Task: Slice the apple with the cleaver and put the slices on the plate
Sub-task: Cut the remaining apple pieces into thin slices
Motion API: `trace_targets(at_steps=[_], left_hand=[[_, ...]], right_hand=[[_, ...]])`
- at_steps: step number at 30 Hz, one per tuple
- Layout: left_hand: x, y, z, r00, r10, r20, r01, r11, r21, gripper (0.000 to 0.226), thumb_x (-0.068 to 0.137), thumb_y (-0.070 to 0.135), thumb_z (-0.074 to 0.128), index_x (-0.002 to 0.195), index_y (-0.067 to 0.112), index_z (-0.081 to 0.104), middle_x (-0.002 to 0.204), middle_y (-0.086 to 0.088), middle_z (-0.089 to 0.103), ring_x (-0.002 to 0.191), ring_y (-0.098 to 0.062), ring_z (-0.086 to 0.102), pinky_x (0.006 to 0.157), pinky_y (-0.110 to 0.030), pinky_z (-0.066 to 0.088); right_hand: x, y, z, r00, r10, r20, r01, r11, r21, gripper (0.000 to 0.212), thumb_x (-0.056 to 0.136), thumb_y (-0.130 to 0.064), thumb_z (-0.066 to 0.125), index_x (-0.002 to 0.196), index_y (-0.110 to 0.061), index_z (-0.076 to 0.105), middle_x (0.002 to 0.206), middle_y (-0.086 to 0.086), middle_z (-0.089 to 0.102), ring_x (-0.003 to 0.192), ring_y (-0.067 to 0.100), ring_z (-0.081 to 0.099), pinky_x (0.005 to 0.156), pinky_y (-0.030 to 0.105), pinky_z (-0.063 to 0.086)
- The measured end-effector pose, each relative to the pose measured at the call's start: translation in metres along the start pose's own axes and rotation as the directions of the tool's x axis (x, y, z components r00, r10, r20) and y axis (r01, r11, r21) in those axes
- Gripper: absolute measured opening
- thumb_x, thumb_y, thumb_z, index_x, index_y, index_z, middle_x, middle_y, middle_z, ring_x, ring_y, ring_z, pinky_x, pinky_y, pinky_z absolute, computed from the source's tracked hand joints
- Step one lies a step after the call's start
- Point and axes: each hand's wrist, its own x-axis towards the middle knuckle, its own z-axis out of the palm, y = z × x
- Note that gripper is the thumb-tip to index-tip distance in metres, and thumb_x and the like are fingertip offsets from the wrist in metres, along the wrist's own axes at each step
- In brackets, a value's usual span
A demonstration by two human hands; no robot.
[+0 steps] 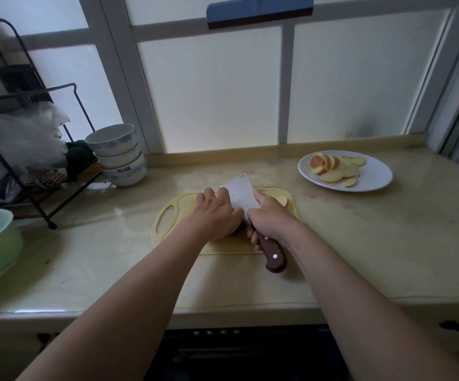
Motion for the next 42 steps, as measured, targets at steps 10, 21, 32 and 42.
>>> trace_targets(at_steps=[10,21,32,42], left_hand=[[0.002,-0.006,-0.002,0.995,0.075,0.068,-0.087,0.979,0.184,0.043,0.104,0.034,0.03,0.131,0.005,0.048,0.106,-0.012,0.027,0.09,-0.031,0.022,0.083,-0.04,0.021],[-0.002,-0.006,-0.003,0.999,0.046,0.007,-0.047,0.993,0.112,0.034,0.106,0.029,0.03,0.117,0.005,0.051,0.11,-0.015,0.036,0.089,-0.03,0.026,0.081,-0.04,0.024],[0.002,-0.007,-0.002,1.0,-0.006,0.018,0.005,0.999,0.04,0.041,0.104,0.03,0.029,0.131,0.003,0.045,0.104,-0.014,0.029,0.089,-0.033,0.028,0.08,-0.041,0.024],[0.001,-0.007,-0.001,0.99,-0.134,0.036,0.138,0.984,-0.112,0.062,0.093,0.051,0.024,0.13,0.006,0.046,0.119,-0.019,0.04,0.108,-0.039,0.039,0.09,-0.047,0.035]], right_hand=[[0.008,-0.006,0.002,1.0,0.002,0.03,0.0,0.999,-0.046,0.081,0.097,-0.003,0.036,0.167,-0.035,0.011,0.068,0.013,0.061,0.042,0.017,0.055,0.045,0.031,0.052],[0.006,0.005,-0.003,0.998,0.005,0.06,-0.005,1.0,-0.007,0.077,0.098,-0.003,0.036,0.166,-0.035,0.019,0.066,0.012,0.06,0.037,0.014,0.051,0.042,0.027,0.047],[0.009,0.0,0.007,0.999,0.006,0.04,-0.004,0.999,-0.049,0.078,0.099,-0.006,0.034,0.167,-0.039,0.012,0.061,0.01,0.059,0.037,0.013,0.052,0.043,0.029,0.048],[0.002,0.002,0.01,0.999,-0.011,0.042,0.015,0.996,-0.088,0.078,0.097,-0.003,0.031,0.166,-0.036,0.016,0.063,0.011,0.061,0.037,0.014,0.053,0.041,0.026,0.047]])
